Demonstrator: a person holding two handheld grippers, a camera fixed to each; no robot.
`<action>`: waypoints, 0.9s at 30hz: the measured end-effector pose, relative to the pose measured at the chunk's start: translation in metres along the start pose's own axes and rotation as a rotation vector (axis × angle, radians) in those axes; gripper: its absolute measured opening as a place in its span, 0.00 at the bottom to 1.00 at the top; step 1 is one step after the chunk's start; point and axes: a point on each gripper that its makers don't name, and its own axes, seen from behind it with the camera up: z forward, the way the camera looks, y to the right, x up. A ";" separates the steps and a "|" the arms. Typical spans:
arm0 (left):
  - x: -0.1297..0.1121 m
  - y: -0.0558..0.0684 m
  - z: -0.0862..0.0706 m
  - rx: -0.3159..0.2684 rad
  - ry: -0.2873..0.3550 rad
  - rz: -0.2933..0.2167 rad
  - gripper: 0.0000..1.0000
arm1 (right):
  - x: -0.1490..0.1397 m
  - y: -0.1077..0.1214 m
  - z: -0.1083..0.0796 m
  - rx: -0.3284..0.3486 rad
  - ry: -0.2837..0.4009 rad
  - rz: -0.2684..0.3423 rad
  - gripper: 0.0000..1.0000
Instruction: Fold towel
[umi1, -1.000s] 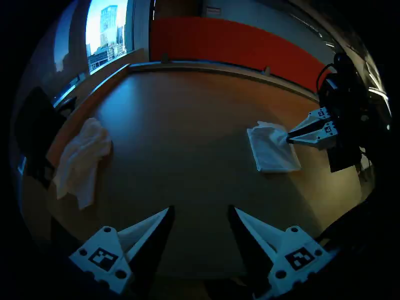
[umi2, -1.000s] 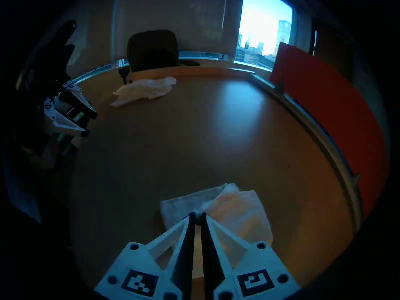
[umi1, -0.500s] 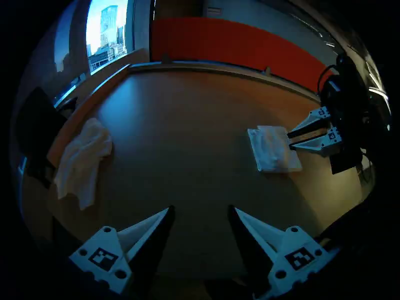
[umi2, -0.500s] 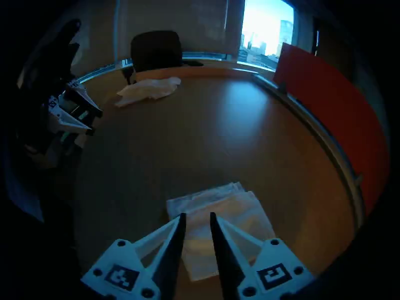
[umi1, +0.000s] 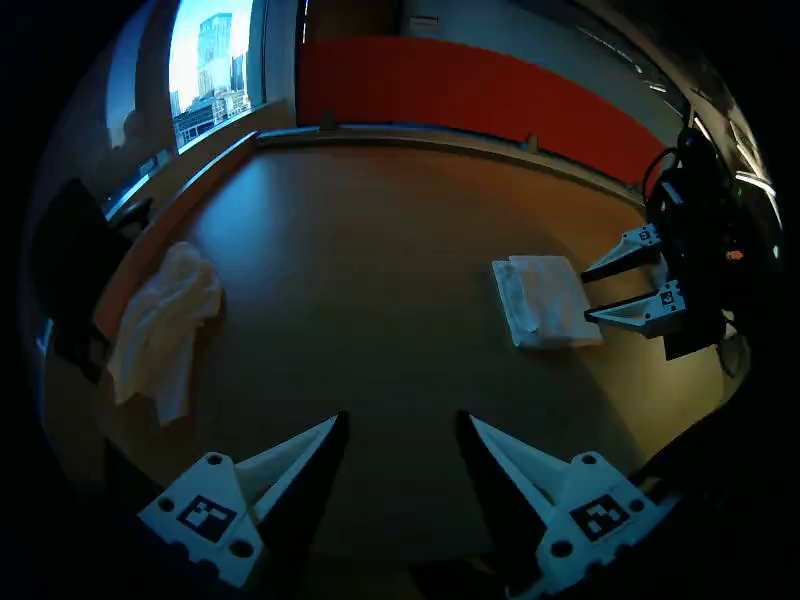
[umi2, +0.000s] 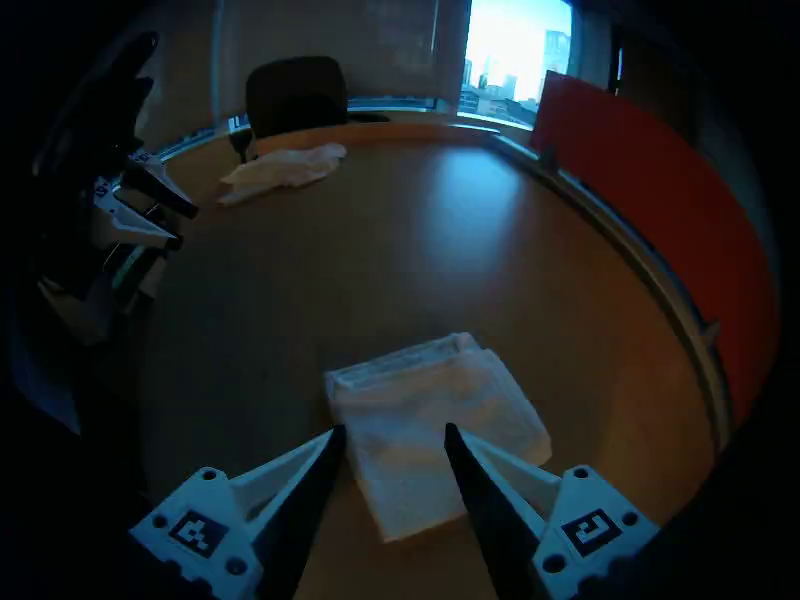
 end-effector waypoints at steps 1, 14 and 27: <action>0.000 0.000 0.000 -0.001 0.000 0.001 0.77 | -0.003 0.001 0.000 -0.004 -0.004 0.003 0.76; 0.000 0.001 0.001 -0.002 -0.002 0.014 0.77 | -0.034 0.004 -0.003 -0.029 -0.047 0.034 0.76; -0.002 0.001 0.001 -0.001 -0.003 0.016 0.78 | -0.072 -0.004 -0.001 -0.040 -0.106 0.073 0.76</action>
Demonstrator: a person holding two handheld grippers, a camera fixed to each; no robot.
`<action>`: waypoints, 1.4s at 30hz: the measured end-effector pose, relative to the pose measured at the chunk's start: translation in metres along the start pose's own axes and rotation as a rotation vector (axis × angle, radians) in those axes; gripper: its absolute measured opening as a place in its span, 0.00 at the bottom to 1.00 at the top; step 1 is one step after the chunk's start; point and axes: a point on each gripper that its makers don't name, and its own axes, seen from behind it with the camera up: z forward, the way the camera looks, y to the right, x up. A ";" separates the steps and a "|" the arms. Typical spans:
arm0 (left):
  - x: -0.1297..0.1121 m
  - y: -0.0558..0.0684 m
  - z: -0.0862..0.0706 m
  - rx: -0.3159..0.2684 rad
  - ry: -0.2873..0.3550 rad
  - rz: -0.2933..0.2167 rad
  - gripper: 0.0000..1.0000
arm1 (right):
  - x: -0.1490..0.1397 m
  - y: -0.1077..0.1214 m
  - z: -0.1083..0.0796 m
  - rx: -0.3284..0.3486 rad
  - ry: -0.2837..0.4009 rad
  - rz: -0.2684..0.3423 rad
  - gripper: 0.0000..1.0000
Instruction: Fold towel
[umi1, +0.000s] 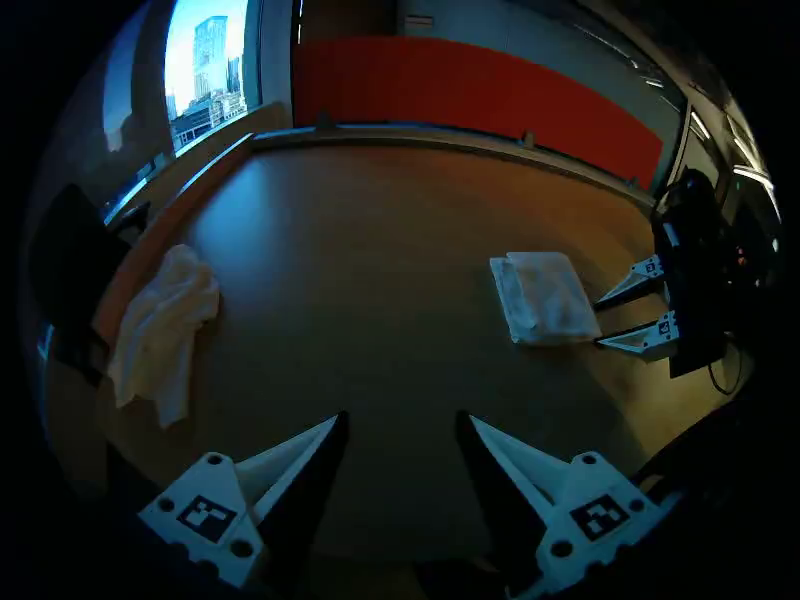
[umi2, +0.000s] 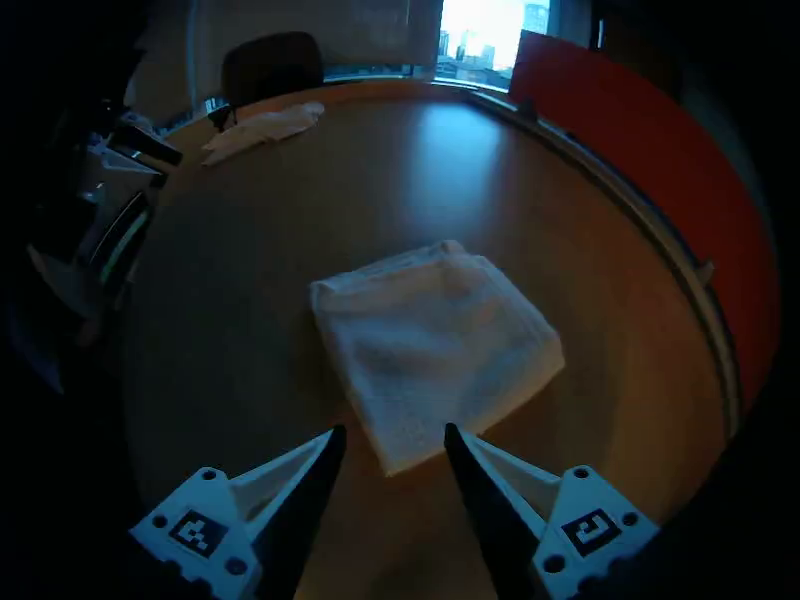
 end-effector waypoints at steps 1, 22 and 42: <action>0.000 0.000 0.000 0.000 0.000 0.000 0.78 | -0.003 0.000 0.000 -0.002 -0.004 0.004 0.76; 0.001 0.004 0.001 -0.007 0.003 0.003 0.78 | -0.024 -0.002 0.003 -0.006 -0.039 0.083 0.37; 0.000 0.006 -0.001 -0.019 0.004 0.010 0.78 | -0.022 -0.001 0.001 -0.019 -0.023 0.122 0.04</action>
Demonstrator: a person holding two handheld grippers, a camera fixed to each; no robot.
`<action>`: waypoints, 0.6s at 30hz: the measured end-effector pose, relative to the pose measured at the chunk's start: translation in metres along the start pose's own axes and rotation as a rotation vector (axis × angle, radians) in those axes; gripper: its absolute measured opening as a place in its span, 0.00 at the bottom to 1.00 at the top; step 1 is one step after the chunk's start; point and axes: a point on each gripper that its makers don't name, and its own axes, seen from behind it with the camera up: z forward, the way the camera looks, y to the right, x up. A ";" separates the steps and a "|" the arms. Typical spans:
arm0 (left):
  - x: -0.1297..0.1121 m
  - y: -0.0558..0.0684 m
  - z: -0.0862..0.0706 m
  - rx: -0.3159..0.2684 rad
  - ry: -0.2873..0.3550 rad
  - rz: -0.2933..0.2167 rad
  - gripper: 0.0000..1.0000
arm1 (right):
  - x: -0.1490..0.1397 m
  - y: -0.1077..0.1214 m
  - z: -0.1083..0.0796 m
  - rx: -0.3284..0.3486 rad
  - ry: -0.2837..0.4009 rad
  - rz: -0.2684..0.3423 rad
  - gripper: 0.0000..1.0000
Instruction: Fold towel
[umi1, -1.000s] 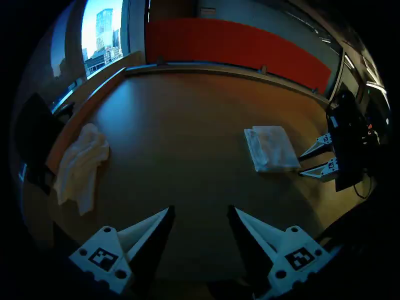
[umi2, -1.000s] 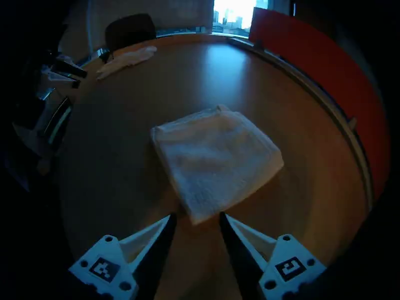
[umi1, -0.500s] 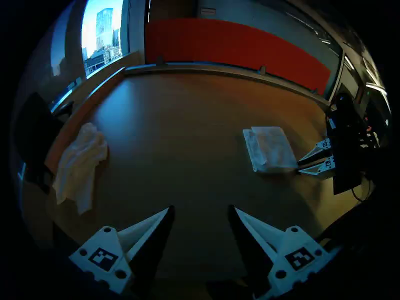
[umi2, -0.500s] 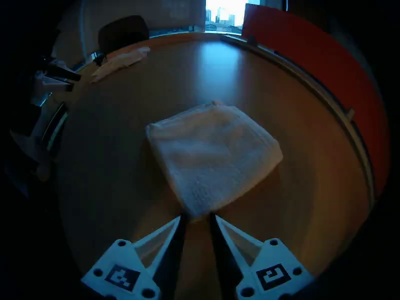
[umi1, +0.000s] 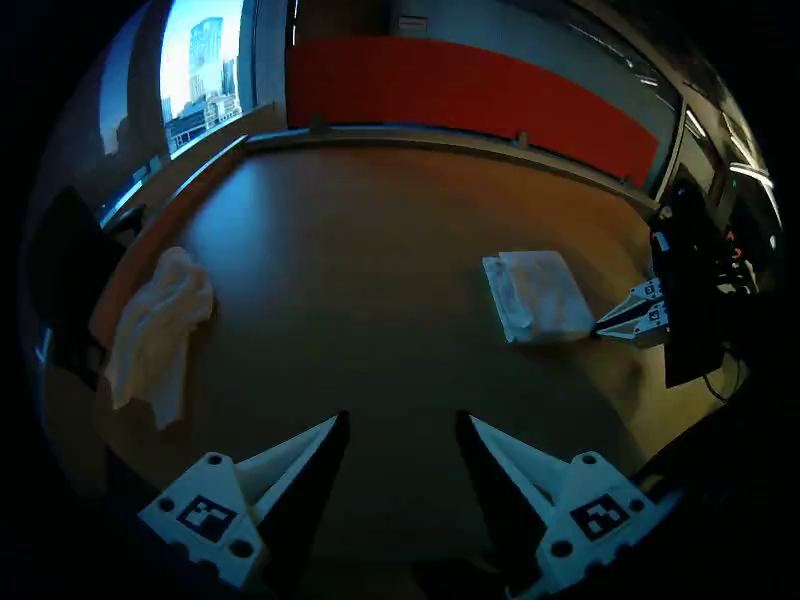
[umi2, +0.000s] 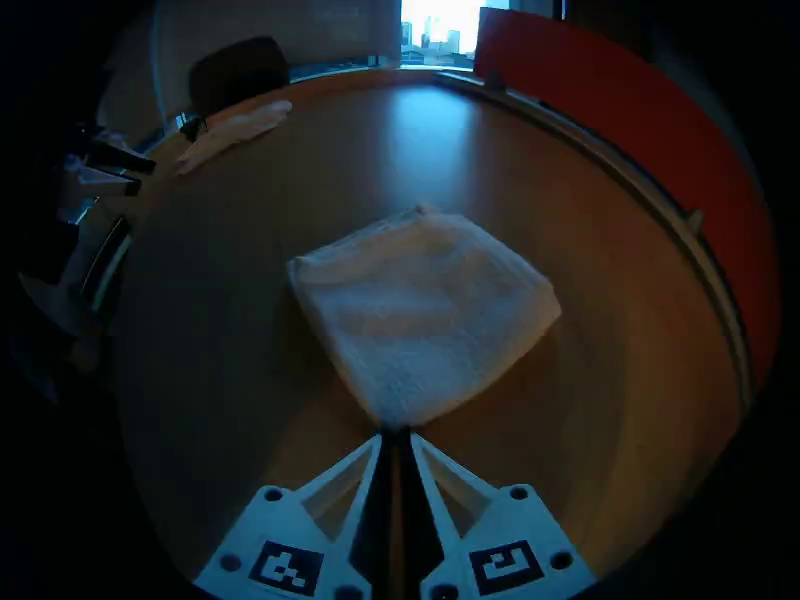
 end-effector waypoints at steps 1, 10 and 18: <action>0.000 0.000 0.000 -0.002 0.000 0.000 0.78 | 0.001 0.000 -0.001 0.000 0.000 0.003 0.04; 0.004 0.002 -0.001 -0.010 0.014 0.009 0.78 | 0.033 0.012 -0.017 -0.034 0.051 -0.022 0.04; 0.013 0.005 -0.002 -0.022 0.039 0.019 0.78 | 0.073 0.020 -0.036 -0.046 0.104 -0.068 0.04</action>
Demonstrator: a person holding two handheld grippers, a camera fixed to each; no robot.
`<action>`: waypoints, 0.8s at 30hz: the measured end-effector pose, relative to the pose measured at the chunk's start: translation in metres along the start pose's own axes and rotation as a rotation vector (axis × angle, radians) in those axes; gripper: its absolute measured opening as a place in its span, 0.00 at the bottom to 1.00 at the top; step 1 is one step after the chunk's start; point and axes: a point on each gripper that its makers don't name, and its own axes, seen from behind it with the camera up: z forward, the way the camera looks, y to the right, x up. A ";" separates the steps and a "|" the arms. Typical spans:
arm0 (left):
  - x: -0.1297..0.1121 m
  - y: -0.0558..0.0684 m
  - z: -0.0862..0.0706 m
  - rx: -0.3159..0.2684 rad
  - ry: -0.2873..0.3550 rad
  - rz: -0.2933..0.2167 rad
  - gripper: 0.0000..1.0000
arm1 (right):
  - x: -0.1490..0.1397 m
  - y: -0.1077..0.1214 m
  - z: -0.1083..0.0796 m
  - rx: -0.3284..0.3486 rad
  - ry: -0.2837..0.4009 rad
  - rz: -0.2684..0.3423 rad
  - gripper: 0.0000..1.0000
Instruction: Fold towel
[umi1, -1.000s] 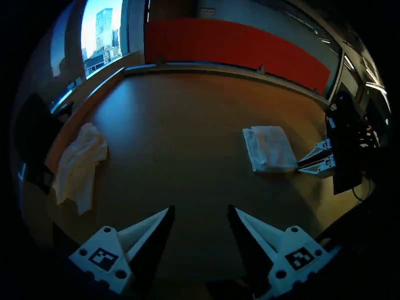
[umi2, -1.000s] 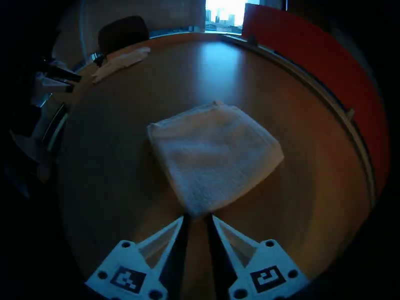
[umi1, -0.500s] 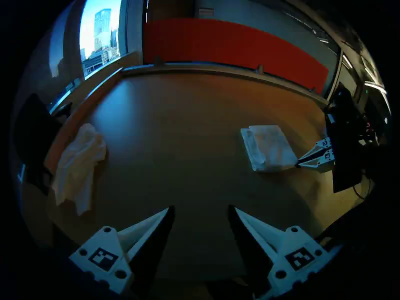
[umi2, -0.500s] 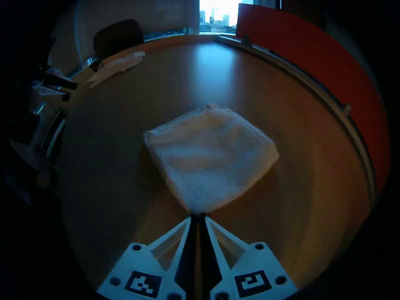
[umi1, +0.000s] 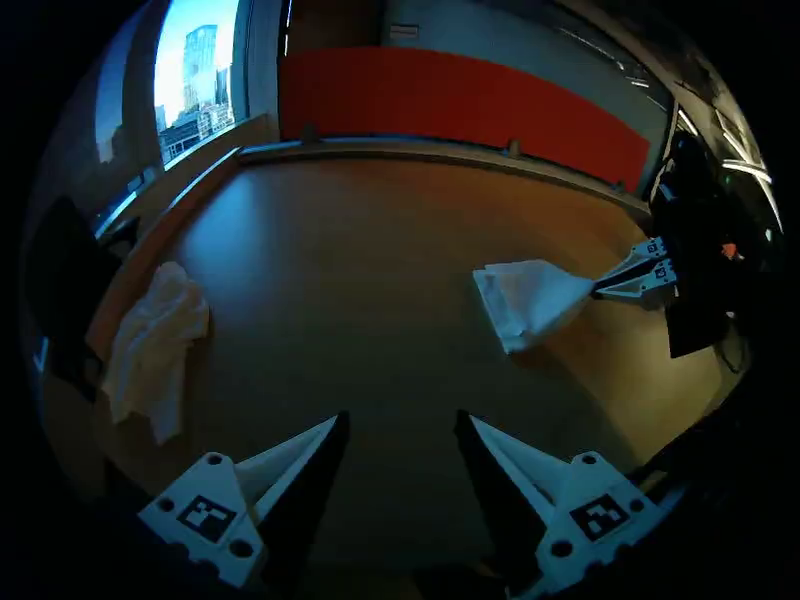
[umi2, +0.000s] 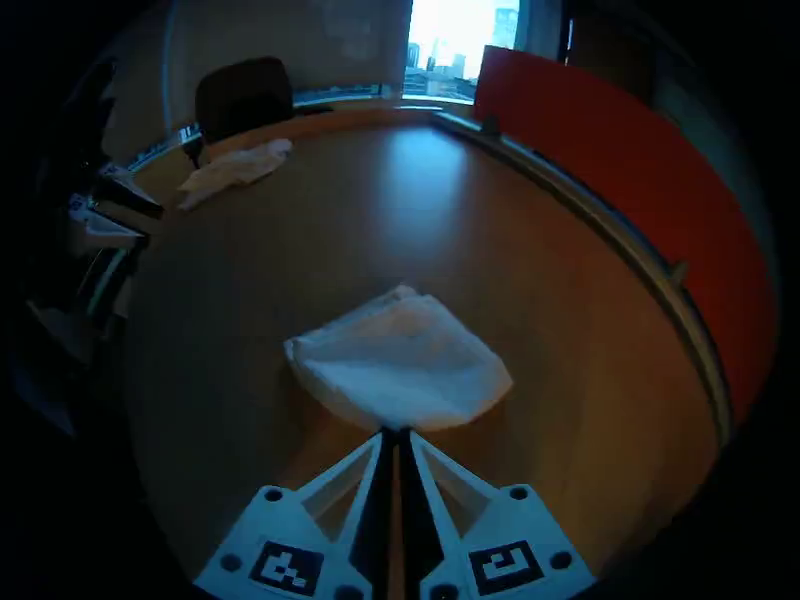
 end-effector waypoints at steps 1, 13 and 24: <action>0.002 0.001 0.000 -0.002 0.004 0.002 0.78 | 0.006 0.001 -0.002 -0.001 0.008 -0.003 0.04; 0.015 0.005 -0.004 -0.020 0.034 0.027 0.78 | 0.073 0.023 -0.031 -0.036 0.083 -0.054 0.03; 0.028 0.010 -0.003 -0.045 0.058 0.042 0.78 | 0.107 0.055 -0.066 -0.094 0.141 -0.059 0.04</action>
